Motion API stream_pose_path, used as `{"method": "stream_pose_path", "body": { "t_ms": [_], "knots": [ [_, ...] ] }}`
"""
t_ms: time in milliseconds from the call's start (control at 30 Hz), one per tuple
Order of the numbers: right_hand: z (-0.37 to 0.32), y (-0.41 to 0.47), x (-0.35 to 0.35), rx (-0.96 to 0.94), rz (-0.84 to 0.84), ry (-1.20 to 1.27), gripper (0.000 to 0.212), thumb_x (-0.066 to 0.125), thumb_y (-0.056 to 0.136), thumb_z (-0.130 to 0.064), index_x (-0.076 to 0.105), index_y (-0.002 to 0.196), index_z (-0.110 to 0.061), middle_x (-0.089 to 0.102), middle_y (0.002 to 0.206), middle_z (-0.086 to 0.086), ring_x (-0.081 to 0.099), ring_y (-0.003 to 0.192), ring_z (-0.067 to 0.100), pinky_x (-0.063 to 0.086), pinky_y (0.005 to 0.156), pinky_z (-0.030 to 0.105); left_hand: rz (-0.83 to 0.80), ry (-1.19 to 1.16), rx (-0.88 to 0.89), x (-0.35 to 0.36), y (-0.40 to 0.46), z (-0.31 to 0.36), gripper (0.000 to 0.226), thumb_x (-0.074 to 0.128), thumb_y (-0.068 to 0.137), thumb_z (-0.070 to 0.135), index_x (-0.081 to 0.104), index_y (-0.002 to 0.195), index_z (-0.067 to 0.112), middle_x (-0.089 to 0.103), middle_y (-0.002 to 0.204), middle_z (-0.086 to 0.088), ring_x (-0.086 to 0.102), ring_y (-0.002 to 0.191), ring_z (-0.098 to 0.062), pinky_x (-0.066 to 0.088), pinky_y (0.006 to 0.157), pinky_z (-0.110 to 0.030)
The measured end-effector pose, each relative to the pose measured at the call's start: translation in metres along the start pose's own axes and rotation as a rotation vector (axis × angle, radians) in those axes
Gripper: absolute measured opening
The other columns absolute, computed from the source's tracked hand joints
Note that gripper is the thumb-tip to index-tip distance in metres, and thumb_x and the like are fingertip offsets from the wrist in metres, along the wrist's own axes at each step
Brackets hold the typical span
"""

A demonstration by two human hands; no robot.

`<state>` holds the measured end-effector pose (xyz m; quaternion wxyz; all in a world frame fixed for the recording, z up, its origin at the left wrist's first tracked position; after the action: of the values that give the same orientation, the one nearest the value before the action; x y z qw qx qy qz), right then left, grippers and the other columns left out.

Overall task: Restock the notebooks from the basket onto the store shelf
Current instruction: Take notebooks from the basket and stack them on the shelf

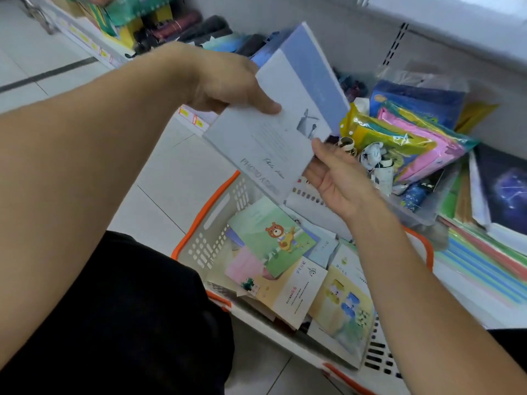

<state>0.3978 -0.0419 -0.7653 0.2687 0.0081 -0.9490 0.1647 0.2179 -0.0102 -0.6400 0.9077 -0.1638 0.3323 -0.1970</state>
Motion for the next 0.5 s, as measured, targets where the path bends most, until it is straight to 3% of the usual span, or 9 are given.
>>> {"method": "stream_pose_path", "body": {
  "t_ms": [33,67,100,167,200,300,400,500],
  "knots": [
    [0.018,0.007,-0.01,0.044,0.063,-0.068,0.016,0.063,0.096,-0.02,0.062,0.103,-0.004,0.074,0.104,0.019,0.074,0.086,0.026,0.059,0.071,0.033,0.05,0.06,0.011,-0.006,0.001,0.001,0.028,0.068,0.09,0.023,0.061,0.114,0.011,0.074,0.104,-0.004,0.074,0.086,-0.022,0.06,0.065,-0.03],
    [0.04,0.014,-0.026,0.09,0.149,-0.284,0.022,0.065,0.096,-0.027,0.063,0.099,-0.005,0.072,0.109,0.022,0.072,0.085,0.029,0.056,0.069,0.033,0.109,0.136,0.029,-0.01,0.001,0.003,0.033,0.07,0.089,0.025,0.059,0.116,0.01,0.071,0.106,-0.007,0.072,0.088,-0.026,0.06,0.071,-0.035],
    [0.063,0.018,-0.043,0.147,0.211,-0.653,0.03,0.068,0.092,-0.036,0.062,0.098,-0.006,0.07,0.113,0.022,0.069,0.088,0.03,0.052,0.068,0.033,0.18,0.237,0.015,-0.016,0.002,0.002,0.036,0.07,0.088,0.028,0.059,0.117,0.009,0.068,0.108,-0.009,0.07,0.089,-0.03,0.059,0.077,-0.04],
    [0.11,0.02,-0.068,0.306,0.172,-1.363,0.071,0.077,0.075,-0.058,0.055,0.117,-0.005,0.062,0.123,0.014,0.062,0.109,0.029,0.048,0.075,0.031,0.233,0.358,-0.023,-0.021,0.005,-0.005,0.037,0.071,0.086,0.031,0.058,0.113,0.009,0.066,0.107,-0.011,0.068,0.089,-0.034,0.058,0.079,-0.044],
    [0.127,0.019,-0.078,0.373,0.166,-1.538,0.092,0.081,0.065,-0.064,0.049,0.127,-0.005,0.056,0.129,0.011,0.056,0.119,0.029,0.049,0.083,0.032,0.237,0.38,-0.022,-0.021,0.005,-0.007,0.035,0.071,0.086,0.031,0.058,0.111,0.009,0.065,0.104,-0.012,0.068,0.088,-0.035,0.058,0.076,-0.043],
    [0.14,0.017,-0.088,0.365,0.218,-1.755,0.108,0.085,0.052,-0.068,0.041,0.134,-0.011,0.044,0.136,0.01,0.042,0.128,0.032,0.046,0.097,0.045,0.23,0.383,-0.051,-0.024,0.009,-0.016,0.035,0.07,0.087,0.028,0.058,0.114,0.008,0.066,0.104,-0.014,0.068,0.087,-0.036,0.058,0.073,-0.043],
    [0.138,0.022,-0.098,0.425,0.235,-1.728,0.11,0.089,0.053,-0.061,0.037,0.136,-0.011,0.039,0.139,0.014,0.039,0.132,0.036,0.044,0.101,0.049,0.232,0.36,-0.054,-0.029,0.011,-0.021,0.035,0.068,0.089,0.025,0.056,0.117,0.008,0.064,0.101,-0.011,0.067,0.081,-0.031,0.053,0.061,-0.035],
    [0.13,0.024,-0.112,0.385,0.248,-1.677,0.091,0.091,0.056,-0.053,0.049,0.124,-0.01,0.05,0.131,0.013,0.053,0.121,0.033,0.051,0.091,0.042,0.235,0.36,-0.076,-0.032,0.012,-0.025,0.039,0.067,0.09,0.027,0.055,0.121,0.006,0.064,0.105,-0.013,0.067,0.084,-0.032,0.055,0.066,-0.037]
  ]
}}
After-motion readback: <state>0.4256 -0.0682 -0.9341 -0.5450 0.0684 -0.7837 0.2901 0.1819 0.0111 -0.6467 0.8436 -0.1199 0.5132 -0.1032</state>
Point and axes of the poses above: each hand's wrist, its own y-axis towards the middle knuckle, its own x-axis out of the palm, z = x × y, the point moved 7 cm from there along y, towards the middle knuckle
